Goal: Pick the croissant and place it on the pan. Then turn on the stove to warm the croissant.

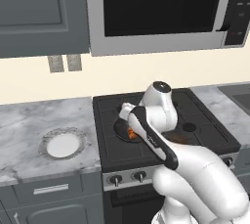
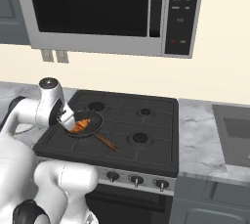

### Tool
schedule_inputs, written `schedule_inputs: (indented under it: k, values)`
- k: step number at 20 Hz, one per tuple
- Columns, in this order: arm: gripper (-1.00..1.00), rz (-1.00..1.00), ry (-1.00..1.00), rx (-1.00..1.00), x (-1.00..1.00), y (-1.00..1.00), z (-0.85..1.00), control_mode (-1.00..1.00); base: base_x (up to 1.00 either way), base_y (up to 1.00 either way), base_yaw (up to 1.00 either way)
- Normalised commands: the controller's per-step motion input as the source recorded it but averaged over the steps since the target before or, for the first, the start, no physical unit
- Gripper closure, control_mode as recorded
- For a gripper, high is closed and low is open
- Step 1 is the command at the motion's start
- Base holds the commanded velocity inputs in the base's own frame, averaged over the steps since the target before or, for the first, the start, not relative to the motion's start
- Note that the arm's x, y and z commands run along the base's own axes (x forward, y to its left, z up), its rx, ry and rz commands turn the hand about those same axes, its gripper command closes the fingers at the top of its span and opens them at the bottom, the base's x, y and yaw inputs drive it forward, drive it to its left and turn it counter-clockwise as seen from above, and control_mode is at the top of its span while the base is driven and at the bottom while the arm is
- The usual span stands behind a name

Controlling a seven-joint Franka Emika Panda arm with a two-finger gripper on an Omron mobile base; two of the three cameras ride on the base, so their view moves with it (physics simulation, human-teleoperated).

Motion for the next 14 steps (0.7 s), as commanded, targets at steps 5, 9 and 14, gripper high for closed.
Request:
schedule_inputs:
  k: [5,9,14]
  values:
    - [-1.0,0.02,-0.15,-0.09,-0.6,0.21,0.0,-1.0,0.0,0.0,0.0]
    - [-1.0,0.0,-0.13,-0.12,-0.58,0.21,0.04,-1.0,0.0,0.0,0.0]
    - [-1.0,0.0,-0.18,-0.12,-0.59,0.22,0.14,-1.0,0.0,0.0,0.0]
